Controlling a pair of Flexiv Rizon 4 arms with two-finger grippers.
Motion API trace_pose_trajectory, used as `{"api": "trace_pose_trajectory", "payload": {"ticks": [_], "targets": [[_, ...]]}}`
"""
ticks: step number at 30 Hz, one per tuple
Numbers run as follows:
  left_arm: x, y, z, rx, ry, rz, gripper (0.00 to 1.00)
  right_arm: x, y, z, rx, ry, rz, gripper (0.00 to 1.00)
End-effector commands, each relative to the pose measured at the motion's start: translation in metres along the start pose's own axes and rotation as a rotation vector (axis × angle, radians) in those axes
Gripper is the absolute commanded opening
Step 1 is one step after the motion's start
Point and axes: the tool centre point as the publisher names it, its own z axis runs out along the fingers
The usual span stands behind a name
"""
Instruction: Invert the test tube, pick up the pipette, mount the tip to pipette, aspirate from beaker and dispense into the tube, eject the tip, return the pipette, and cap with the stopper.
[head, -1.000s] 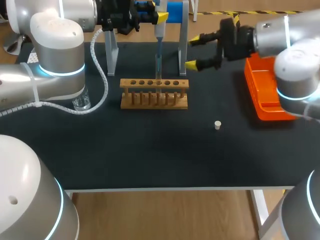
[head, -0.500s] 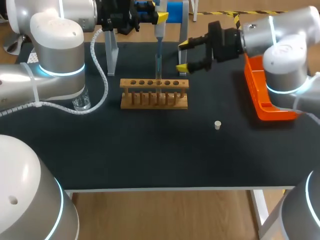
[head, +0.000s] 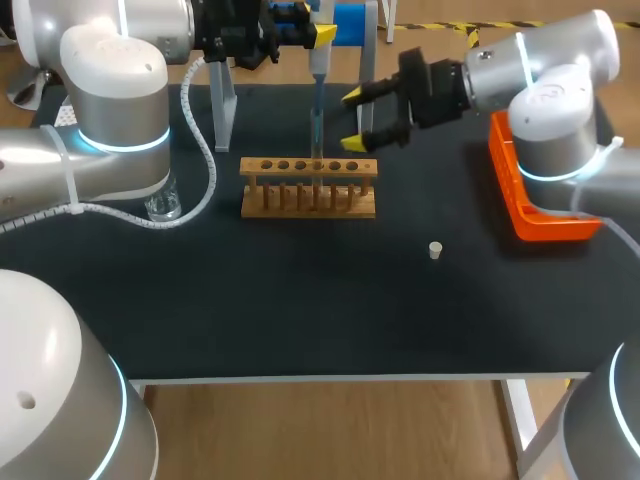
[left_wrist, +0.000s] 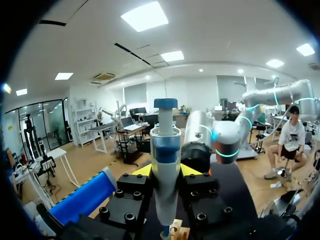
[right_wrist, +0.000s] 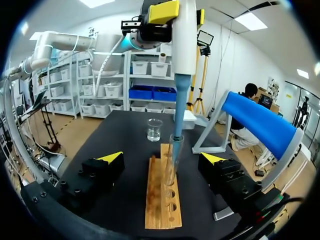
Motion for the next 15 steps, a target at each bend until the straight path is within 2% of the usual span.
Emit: {"api": "trace_pose_trajectory", "payload": {"ticks": [1, 15], "targets": [[-0.001, 0.000, 0.000, 0.002, 0.001, 0.001, 0.00, -0.007, -0.005, 0.010, -0.003, 0.028, -0.005, 1.00], [-0.001, 0.000, 0.000, 0.002, 0.001, 0.001, 0.00, -0.019, -0.017, 0.034, 0.024, 0.144, -0.048, 1.00]]}}
